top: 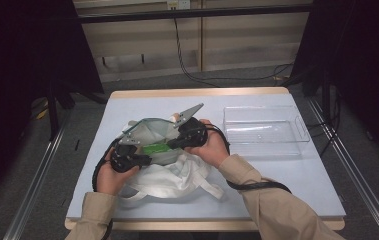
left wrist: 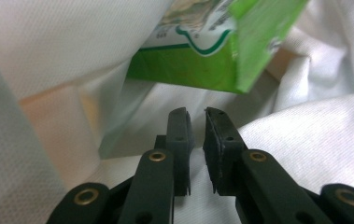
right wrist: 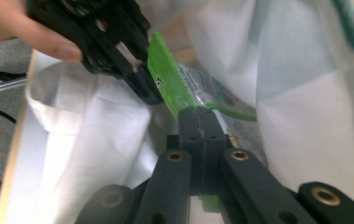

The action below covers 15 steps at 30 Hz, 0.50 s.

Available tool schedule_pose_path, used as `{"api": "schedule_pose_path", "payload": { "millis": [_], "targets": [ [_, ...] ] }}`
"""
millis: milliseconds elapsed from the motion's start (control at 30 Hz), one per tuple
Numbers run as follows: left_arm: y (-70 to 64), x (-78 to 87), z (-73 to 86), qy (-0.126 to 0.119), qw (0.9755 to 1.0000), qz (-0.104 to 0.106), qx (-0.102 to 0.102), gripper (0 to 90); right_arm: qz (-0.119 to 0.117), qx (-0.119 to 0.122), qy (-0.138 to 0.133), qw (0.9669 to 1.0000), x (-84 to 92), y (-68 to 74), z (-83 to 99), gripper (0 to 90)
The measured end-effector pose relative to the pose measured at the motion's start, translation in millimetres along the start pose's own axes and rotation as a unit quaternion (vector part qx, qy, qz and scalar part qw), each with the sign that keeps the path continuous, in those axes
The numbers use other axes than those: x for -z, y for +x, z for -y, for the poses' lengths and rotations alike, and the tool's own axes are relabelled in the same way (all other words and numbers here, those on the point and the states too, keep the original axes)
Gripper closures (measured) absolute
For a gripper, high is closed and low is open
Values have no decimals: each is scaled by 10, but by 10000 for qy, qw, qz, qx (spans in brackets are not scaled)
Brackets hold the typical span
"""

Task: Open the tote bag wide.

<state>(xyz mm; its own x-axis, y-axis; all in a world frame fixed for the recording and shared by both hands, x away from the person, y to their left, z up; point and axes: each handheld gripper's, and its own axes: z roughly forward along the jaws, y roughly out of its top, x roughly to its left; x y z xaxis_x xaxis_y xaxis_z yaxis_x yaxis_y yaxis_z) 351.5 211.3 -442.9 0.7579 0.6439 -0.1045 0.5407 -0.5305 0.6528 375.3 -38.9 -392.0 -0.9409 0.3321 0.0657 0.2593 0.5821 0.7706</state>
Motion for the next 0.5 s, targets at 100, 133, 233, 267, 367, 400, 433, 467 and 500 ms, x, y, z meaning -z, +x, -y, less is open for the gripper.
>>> {"api": "schedule_pose_path", "payload": {
  "millis": [100, 133, 233, 267, 367, 400, 433, 467, 500],
  "targets": [
    [-17, 18, -23, -96, 9999, 42, 24, 816, 63, 30, -52, 10000, 62, 20, -50, 900],
    [-23, 21, -28, -162, 9999, 35, 34, 818, 78, 54, -91, 9999, 72, 16, -54, 900],
    [-31, 44, -43, -190, 9998, 39, 40, 823, 52, 142, -42, 9999, 52, 24, -41, 900],
    [-31, 41, -40, -190, 9998, 27, 52, 824, 22, 164, -38, 9999, 39, 33, -34, 891],
    [-17, 30, -31, -162, 9998, 58, 72, 829, 156, 282, -57, 9995, -1, 31, -16, 707],
    [-14, 29, -30, -180, 9998, 68, 78, 829, 187, 299, -40, 9994, -16, 31, -13, 665],
    [-13, 31, -30, -188, 9998, 65, 84, 829, 198, 346, -69, 9992, -32, 31, -9, 616],
    [-12, 35, -31, -179, 9998, 45, 83, 829, 164, 409, -79, 9990, -49, 36, -8, 573],
    [-10, 39, -31, -170, 9998, 31, 72, 829, 136, 483, -62, 9987, -70, 39, -5, 550]
  ]
}}
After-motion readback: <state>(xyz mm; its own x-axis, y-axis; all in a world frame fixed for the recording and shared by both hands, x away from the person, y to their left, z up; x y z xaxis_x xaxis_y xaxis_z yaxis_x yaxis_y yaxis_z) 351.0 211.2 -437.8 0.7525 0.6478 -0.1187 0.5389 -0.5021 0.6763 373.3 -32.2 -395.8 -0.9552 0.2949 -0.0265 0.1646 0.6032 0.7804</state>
